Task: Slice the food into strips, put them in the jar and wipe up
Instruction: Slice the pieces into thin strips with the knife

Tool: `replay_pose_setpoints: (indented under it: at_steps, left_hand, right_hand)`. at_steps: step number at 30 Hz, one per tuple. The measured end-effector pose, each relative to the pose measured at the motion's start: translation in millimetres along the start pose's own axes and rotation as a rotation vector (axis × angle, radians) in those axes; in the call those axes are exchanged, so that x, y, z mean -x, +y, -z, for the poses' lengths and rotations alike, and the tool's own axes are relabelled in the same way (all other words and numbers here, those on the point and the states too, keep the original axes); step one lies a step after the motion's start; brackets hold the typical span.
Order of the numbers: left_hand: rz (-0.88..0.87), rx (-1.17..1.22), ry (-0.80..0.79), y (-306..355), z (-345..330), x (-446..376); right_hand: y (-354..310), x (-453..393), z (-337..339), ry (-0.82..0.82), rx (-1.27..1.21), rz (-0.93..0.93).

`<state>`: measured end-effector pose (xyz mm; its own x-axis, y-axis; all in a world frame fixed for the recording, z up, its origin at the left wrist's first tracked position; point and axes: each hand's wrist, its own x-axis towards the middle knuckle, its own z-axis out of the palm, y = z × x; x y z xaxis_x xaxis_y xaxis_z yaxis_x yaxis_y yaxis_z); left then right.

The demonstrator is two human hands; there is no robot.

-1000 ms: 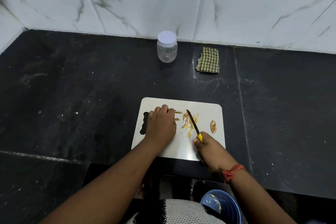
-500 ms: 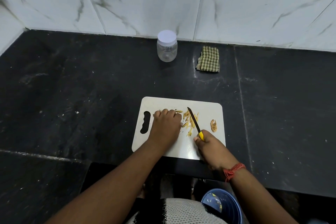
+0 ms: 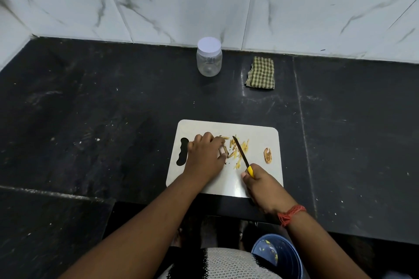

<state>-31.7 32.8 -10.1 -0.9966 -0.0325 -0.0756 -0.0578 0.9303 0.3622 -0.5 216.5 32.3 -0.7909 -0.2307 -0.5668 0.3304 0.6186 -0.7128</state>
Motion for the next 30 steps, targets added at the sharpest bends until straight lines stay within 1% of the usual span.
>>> replay_pose_setpoints:
  at_steps: [3,8,12,19,25,30]
  left_hand:
    - [0.002,0.018,0.041,-2.5,-1.9,4.5]
    - [-0.149,-0.069,0.123,-16.6,-8.8,12.9]
    - [-0.186,-0.1,0.136,-23.0,-12.8,14.4]
    - [-0.223,-0.1,0.189,-23.0,-14.4,12.6]
    - [-0.229,-0.093,0.223,-23.1,-18.1,12.0]
    - [-0.235,-0.076,0.229,-24.5,-18.9,12.4]
  right_hand:
    - [-0.9,1.4,-2.5,-0.009,0.131,0.004]
    - [-5.9,2.8,-13.3,-0.003,0.247,0.046]
    - [-10.5,0.9,-17.7,-0.003,0.299,0.05]
    - [-14.2,-0.9,-21.8,-0.007,0.304,0.031]
    - [-14.7,-3.0,-30.1,0.005,0.234,0.017]
    - [-14.5,-6.5,-33.9,-0.003,0.284,0.01]
